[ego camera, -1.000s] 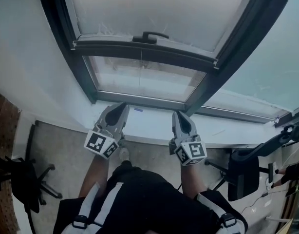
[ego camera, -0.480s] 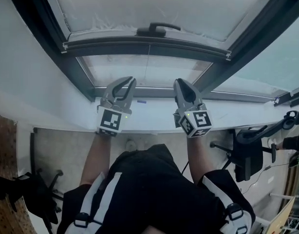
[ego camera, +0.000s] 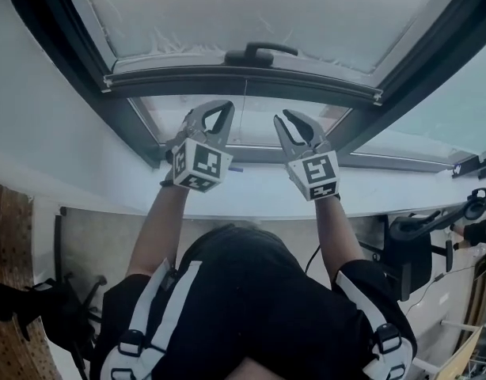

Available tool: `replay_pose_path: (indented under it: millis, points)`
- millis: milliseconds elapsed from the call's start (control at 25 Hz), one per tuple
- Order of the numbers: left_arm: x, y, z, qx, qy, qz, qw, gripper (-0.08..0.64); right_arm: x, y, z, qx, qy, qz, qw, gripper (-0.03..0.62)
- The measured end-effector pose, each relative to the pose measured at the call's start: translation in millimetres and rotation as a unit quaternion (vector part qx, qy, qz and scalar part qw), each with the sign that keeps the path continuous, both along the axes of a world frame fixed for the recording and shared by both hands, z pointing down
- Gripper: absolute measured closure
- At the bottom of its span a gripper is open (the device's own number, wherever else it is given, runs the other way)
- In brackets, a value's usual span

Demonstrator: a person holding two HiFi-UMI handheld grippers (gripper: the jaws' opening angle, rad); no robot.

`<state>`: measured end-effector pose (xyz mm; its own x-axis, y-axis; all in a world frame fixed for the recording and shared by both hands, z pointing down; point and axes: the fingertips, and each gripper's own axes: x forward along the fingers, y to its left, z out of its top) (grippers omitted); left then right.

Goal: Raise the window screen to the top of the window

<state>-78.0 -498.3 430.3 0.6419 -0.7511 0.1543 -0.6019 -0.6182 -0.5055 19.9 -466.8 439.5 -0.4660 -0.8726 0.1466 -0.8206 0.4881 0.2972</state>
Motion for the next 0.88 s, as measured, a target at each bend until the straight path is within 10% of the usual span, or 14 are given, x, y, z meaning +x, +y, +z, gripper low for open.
replay_pose_path:
  millis: [400,880]
  points:
    - [13,-59,14,0.046,-0.204,-0.008,0.9778,0.508,-20,-56,10,0.028,0.194,-0.036,0.980,0.396]
    - [25,-83,27,0.081,-0.316,-0.006,0.9451,0.443,-15,-89,43,0.060,0.397,-0.031,0.915,0.362]
